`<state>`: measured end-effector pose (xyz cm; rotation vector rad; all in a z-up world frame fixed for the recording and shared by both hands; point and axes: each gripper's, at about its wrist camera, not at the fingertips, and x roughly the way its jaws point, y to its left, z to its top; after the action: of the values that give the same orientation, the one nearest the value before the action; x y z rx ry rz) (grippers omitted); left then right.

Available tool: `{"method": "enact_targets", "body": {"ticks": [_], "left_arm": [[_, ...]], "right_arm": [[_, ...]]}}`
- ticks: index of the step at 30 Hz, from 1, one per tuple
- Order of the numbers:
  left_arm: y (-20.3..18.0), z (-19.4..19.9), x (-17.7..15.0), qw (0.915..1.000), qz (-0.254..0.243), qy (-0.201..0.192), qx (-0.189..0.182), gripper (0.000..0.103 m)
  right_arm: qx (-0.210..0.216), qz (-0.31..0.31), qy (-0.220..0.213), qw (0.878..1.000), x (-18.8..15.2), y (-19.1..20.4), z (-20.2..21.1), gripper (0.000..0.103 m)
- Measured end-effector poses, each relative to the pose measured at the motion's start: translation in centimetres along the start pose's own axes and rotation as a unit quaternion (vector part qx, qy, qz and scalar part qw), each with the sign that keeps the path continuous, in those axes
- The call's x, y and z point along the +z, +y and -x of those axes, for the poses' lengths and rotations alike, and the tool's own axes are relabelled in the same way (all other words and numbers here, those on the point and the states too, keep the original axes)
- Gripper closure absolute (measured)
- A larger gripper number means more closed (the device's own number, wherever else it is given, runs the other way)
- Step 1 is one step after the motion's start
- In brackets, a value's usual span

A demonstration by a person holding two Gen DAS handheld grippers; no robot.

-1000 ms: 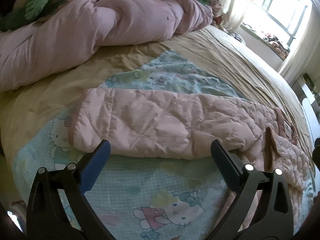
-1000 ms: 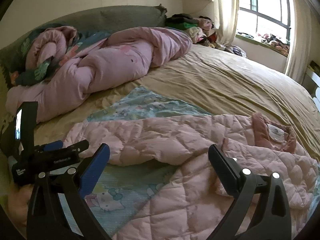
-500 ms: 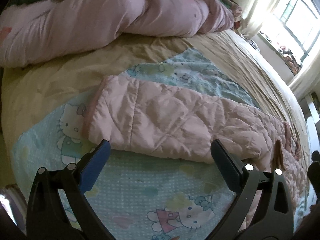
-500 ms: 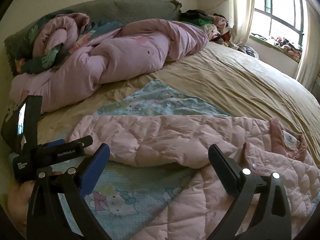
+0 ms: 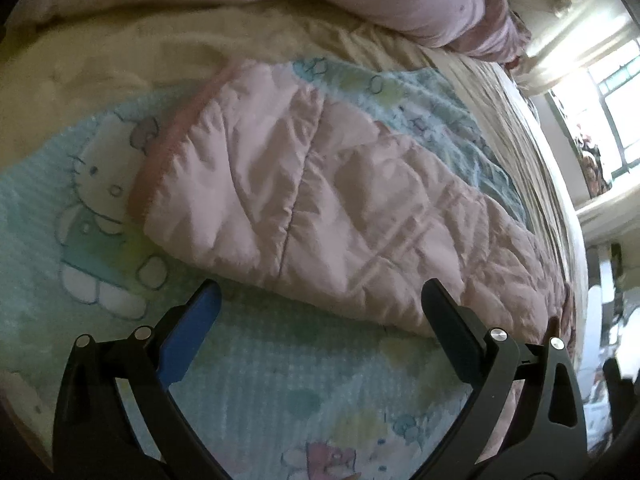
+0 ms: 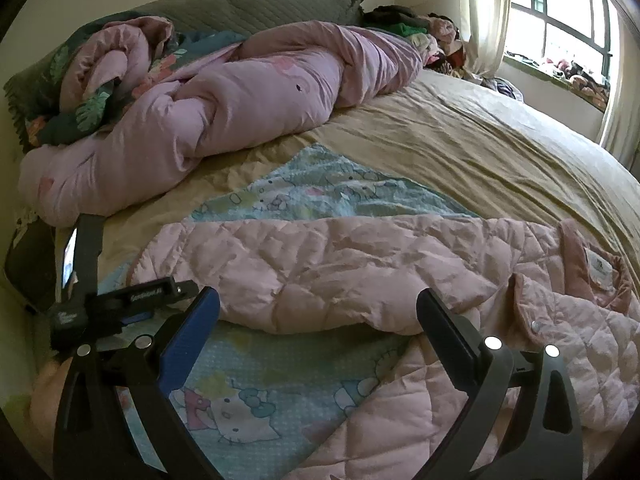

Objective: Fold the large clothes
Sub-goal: 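Move the left tool to the other sleeve and grasp its cuff, then lift the sleeve upward with the left tool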

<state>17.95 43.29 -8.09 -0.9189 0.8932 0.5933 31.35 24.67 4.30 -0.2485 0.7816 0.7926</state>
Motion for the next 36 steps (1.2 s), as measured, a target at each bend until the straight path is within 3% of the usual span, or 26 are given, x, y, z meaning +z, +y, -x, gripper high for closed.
{"method": "enact_targets", "body": {"ticks": [3,7,9,11,12,14,20,25,30,36], "left_arm": [[0.4,-1.4,0.6,0.9999,0.016,0.001,-0.005,0.009],[0.4,-1.5,1.6,0.9991,0.024,-0.032,-0.013,0.010],[0.2,-1.4,1.9,0.9986,0.021,-0.047,-0.006,0.028],[0.0,-1.2,2.3,0.9976,0.007,-0.068,0.010,0.059],[-0.1,-1.1,2.4,0.9972,-0.001,-0.075,0.008,0.063],[-0.5,-0.5,2.7,0.9954,-0.018,-0.093,0.015,0.085],[-3.2,2.7,3.2,0.9867,-0.068,-0.147,-0.008,0.089],[-6.2,6.7,2.9,0.9758,-0.097,-0.189,-0.052,0.091],[-10.6,11.9,0.7,0.9570,-0.132,-0.231,-0.115,0.093],[-17.3,15.7,-2.0,0.9355,-0.192,-0.257,-0.149,0.095]], "right_arm": [[0.000,-0.009,0.004,1.000,-0.3,-0.8,-0.3,0.005],[-0.002,-0.019,0.005,1.000,-0.7,-2.2,-0.3,0.005],[-0.005,-0.022,0.004,1.000,-0.9,-2.9,-0.1,0.005],[-0.011,-0.027,0.002,1.000,-1.0,-3.8,0.0,0.005],[-0.013,-0.030,0.002,0.999,-1.1,-4.2,0.1,0.005],[-0.015,-0.040,0.000,0.999,-1.3,-5.3,0.3,0.005],[-0.027,-0.060,-0.003,0.998,-2.5,-8.0,1.0,0.005],[-0.034,-0.086,-0.011,0.996,-4.0,-10.7,2.8,0.005],[-0.035,-0.116,-0.020,0.992,-5.6,-13.6,4.9,0.005],[-0.045,-0.144,-0.041,0.988,-7.8,-17.6,8.9,0.005]]}}
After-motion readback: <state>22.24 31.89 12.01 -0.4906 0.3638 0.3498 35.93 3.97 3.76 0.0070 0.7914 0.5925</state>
